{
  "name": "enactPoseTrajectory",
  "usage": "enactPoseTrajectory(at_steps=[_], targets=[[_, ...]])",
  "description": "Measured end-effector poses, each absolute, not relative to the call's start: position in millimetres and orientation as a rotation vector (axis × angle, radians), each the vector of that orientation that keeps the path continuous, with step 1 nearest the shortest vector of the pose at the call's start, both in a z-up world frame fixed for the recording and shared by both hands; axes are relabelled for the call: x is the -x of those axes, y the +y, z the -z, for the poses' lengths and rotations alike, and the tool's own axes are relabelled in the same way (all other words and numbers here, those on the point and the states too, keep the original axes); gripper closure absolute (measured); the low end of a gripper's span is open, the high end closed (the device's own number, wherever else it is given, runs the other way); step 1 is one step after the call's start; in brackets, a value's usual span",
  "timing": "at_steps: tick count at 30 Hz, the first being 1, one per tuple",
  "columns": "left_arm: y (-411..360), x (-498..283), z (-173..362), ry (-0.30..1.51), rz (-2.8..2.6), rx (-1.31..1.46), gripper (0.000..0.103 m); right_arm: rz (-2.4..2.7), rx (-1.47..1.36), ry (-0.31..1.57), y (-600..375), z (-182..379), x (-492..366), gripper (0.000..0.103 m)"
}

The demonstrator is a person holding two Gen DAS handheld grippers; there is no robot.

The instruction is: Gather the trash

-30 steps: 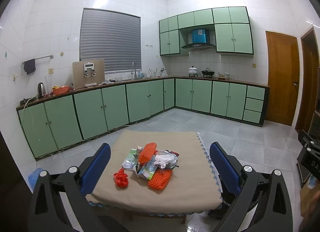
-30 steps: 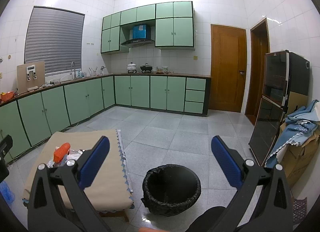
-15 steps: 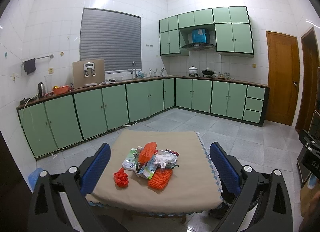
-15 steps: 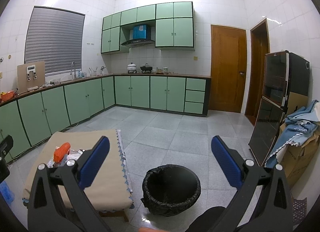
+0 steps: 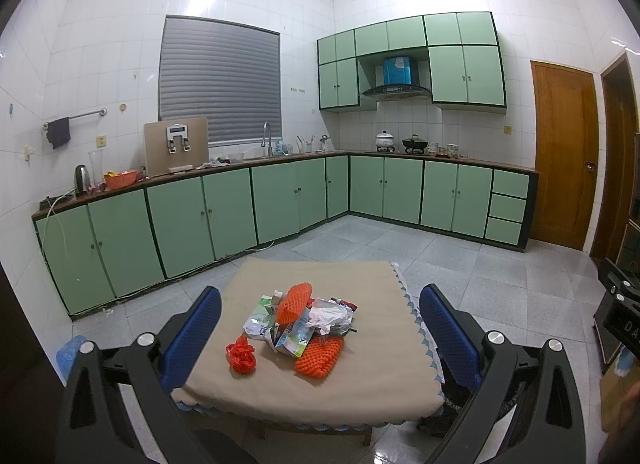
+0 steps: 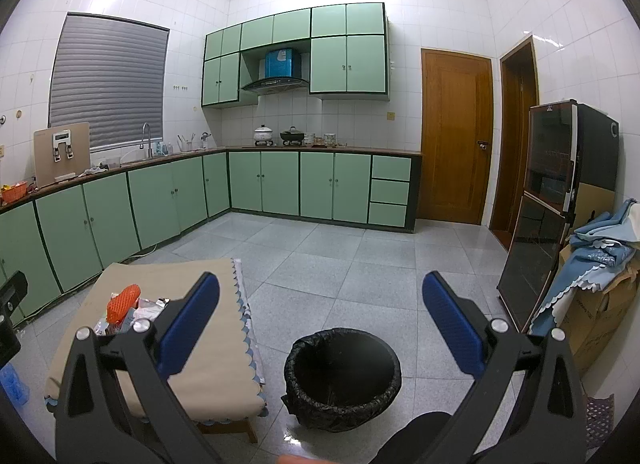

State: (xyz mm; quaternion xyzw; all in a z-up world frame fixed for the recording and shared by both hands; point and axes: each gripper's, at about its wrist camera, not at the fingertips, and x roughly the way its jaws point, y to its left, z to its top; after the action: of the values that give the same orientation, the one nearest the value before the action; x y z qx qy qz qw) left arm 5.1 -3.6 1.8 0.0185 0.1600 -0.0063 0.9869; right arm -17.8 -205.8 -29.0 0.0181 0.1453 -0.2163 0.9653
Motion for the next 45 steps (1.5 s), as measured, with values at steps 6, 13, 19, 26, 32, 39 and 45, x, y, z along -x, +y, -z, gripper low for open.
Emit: enactPoseTrajectory(at_steps=[6, 13, 19, 26, 32, 39, 45], targets=[[-4, -5, 0, 0.32, 0.012, -0.038, 0.006, 0.436, -0.036, 0.294, -206, 29, 18, 0.005], [-4, -5, 1, 0.322, 0.014, -0.037, 0.006, 0.437, -0.037, 0.294, -207, 29, 18, 0.005], [8, -11, 11, 0.35, 0.018, -0.021, 0.006, 0.414, -0.023, 0.296, -203, 30, 11, 0.005], [56, -44, 51, 0.473, -0.057, -0.01, 0.006, 0.285, -0.01, 0.388, -183, 55, -40, 0.005], [104, -82, 95, 0.573, -0.102, 0.012, 0.006, 0.113, 0.002, 0.538, -145, 93, -107, 0.005], [145, -144, 164, 0.662, -0.081, 0.071, 0.007, -0.036, 0.038, 0.63, -90, 127, -177, 0.005], [157, -193, 202, 0.7, -0.105, 0.058, 0.018, -0.128, 0.076, 0.655, -48, 150, -230, 0.006]])
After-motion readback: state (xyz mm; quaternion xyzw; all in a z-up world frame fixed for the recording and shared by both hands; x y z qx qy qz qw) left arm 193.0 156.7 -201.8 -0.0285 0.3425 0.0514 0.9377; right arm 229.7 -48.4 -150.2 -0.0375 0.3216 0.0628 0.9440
